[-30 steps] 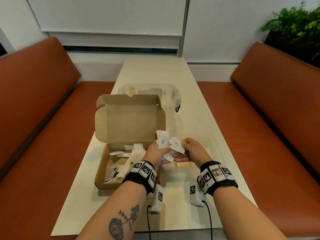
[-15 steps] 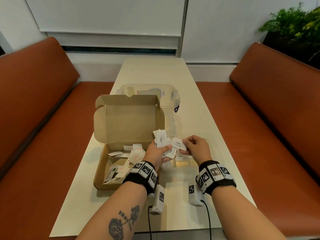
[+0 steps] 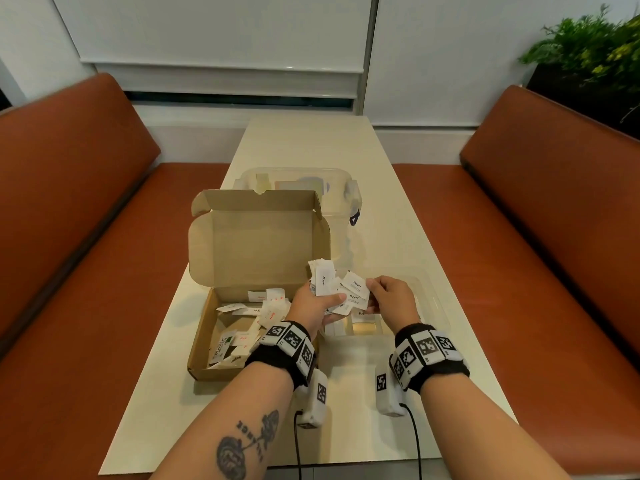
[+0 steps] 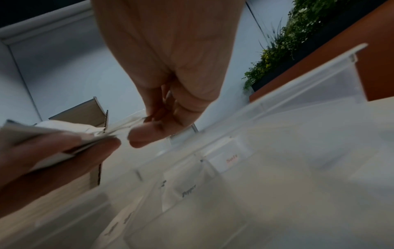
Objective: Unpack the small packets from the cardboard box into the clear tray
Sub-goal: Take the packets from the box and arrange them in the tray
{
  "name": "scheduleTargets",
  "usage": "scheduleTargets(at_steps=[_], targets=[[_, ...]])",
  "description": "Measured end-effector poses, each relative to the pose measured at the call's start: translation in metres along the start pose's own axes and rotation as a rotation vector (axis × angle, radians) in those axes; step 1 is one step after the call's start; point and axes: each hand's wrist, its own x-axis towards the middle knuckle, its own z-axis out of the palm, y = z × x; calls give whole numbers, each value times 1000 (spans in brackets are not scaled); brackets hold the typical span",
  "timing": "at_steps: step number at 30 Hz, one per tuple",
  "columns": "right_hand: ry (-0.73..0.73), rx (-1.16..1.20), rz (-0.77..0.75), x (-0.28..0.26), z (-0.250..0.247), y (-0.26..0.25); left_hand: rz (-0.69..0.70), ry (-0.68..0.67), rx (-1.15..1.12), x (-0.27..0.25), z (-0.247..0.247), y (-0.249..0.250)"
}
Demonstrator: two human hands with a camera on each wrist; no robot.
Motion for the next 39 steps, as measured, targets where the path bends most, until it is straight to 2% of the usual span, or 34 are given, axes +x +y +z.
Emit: scheduleTargets(at_steps=[6,9,13,17,23,29,35,39], targets=[[120,-60,8,6,-15,6,-11,62,7,2,-11,-5],[72,-119,-2,7,-22,10,-15,63,-31,1,-18,-8],[-25,-428,-108,6,-21,11,-16,54,-44,1,-18,-8],[-132,-504,-151,6,-14,8,-26,61,-21,2,-17,-8],[-106,-594,-242,8,-8,9,-23,49,21,0,-18,-6],[-184,-722,-229,10,-11,9,-19,38,37,0,-18,-6],[-178,-833,-258,15,-8,11,-21,33,65,0,-17,-4],[-231,-874,-236,14,-6,15,-17,27,72,-1,-17,-4]])
